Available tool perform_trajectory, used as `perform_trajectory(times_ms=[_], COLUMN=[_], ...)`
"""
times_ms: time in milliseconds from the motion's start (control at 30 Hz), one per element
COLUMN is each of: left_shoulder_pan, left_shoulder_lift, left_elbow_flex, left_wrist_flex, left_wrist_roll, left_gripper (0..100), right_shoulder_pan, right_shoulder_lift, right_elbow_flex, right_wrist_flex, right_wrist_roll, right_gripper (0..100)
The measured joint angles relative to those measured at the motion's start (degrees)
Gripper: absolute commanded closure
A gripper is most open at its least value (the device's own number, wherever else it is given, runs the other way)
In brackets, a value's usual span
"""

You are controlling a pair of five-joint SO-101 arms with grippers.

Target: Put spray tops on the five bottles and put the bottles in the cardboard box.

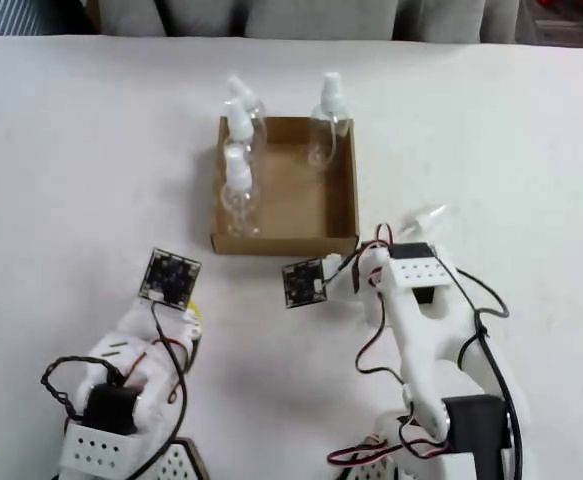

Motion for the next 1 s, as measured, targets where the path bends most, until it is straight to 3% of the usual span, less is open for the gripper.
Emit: perform_trajectory(times_ms=[133, 400, 533, 800, 1000], left_shoulder_pan=[0.0, 0.0, 0.0, 0.0, 0.0], left_shoulder_lift=[0.0, 0.0, 0.0, 0.0, 0.0], left_elbow_flex=[0.0, 0.0, 0.0, 0.0, 0.0], left_wrist_flex=[0.0, 0.0, 0.0, 0.0, 0.0], left_wrist_roll=[0.0, 0.0, 0.0, 0.0, 0.0], left_gripper=[98, 98, 98, 98, 97], right_shoulder_pan=[0.0, 7.47, 11.78, 26.02, 38.15], right_shoulder_lift=[1.76, 4.57, 4.57, 2.29, 2.29], right_elbow_flex=[-1.93, -10.99, -18.81, -26.81, -26.81], right_wrist_flex=[-0.09, 3.16, 7.74, 16.09, 18.81], right_wrist_roll=[0.09, -3.52, -13.27, -47.82, -53.8], right_gripper=[98.8, 98.2, 98.2, 98.1, 98.1])
